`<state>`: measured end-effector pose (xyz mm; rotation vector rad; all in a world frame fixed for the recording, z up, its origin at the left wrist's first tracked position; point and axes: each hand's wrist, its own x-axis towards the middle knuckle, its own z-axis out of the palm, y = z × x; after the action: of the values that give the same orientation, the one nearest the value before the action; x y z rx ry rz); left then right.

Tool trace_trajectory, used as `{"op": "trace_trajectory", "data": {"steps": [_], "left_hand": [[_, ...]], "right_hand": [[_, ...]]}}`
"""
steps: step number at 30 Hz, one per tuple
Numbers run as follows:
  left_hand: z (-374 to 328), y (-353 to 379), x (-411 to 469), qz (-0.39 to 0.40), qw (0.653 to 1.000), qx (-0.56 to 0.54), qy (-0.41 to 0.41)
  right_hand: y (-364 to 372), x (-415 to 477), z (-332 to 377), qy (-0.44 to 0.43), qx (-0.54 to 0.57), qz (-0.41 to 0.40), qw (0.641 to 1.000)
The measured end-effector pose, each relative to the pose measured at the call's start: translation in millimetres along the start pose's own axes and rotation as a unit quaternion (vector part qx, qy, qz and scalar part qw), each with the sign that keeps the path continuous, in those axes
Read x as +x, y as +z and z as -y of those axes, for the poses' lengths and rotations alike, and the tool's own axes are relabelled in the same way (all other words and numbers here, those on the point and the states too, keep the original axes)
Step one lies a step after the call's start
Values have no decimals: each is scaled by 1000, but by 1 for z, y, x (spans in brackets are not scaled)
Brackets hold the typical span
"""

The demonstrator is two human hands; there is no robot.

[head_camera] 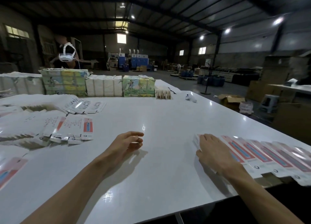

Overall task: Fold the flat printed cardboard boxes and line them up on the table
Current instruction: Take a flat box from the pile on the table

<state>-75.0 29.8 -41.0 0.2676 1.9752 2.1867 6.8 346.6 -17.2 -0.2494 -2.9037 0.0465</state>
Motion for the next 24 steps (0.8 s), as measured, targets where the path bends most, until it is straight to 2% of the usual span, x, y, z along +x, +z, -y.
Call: {"op": "trace_trajectory", "data": {"steps": [5, 8, 12, 15, 18, 20, 22, 24], "left_hand": [[-1, 0, -2, 8, 999, 44, 16], [-16, -8, -3, 10, 988, 155, 20], [-40, -41, -6, -90, 946, 309, 32], [-52, -80, -19, -173, 876, 450, -4], [-64, -124, -45, -220, 778, 583, -74], [-71, -153, -67, -234, 730, 630, -125], [-76, -178, -91, -261, 696, 645, -179], [-76, -198, -112, -310, 636, 665, -239]], "right_hand": [[-5, 25, 56, -99, 58, -31, 993], [-4, 41, 105, -176, 73, -57, 980], [3, 50, 169, -257, 111, -81, 957], [21, 44, 199, -293, 135, -58, 945], [45, 37, 211, -327, 137, -46, 934], [53, 39, 212, -337, 168, -45, 925], [56, 43, 210, -335, 202, -41, 919], [58, 47, 208, -335, 222, -37, 915]]}}
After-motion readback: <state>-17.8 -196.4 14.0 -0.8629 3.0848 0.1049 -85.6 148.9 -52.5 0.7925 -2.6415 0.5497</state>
